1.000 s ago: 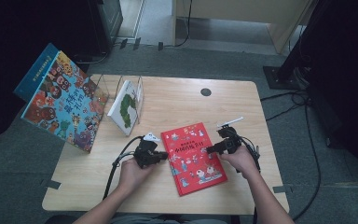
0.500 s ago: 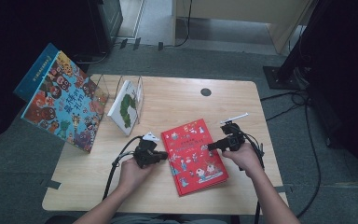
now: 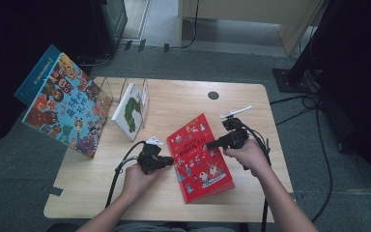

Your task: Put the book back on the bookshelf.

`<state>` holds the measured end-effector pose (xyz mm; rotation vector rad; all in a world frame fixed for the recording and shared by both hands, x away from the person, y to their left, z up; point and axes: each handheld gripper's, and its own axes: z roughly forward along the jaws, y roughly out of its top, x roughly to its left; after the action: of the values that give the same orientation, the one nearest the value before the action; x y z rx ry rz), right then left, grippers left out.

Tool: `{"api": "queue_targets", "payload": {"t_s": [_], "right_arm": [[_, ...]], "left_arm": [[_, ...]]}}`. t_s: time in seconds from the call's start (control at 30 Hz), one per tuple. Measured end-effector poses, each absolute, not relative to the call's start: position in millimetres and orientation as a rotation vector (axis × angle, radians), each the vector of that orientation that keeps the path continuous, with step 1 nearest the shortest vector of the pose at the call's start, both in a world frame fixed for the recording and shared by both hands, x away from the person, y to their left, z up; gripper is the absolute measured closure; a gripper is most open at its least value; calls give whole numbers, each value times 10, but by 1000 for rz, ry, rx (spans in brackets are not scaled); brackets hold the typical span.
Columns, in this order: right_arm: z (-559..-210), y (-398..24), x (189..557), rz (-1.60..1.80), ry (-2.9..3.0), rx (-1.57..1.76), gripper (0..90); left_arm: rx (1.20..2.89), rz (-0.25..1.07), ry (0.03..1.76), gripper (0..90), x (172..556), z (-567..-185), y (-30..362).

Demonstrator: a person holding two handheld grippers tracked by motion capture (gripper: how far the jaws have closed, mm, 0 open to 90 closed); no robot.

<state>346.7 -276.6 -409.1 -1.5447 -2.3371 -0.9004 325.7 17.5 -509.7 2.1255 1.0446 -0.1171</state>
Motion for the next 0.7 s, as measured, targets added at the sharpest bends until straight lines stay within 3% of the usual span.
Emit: {"api": "queue_targets", "payload": {"t_s": [0.17,0.27,0.57,0.7], "right_arm": [[-4089,-2573,3556,-843,-2294,-1556,699],[-4067,-2460,3593,-783,-2325,-1554,742],[-3945,-2339,3674,-703,-2228,-1583,853],[-3851,-2263,3691,-655,-2268,-1588,870]], "left_arm": [[2115,-94,1036,805,3258,-5102,182],[2113,-94,1027,772,3258,-5099,189],[2086,-145,1019,463,3252,-5078,184],[2059,-182,1025,413,3262,-5069,224]]}}
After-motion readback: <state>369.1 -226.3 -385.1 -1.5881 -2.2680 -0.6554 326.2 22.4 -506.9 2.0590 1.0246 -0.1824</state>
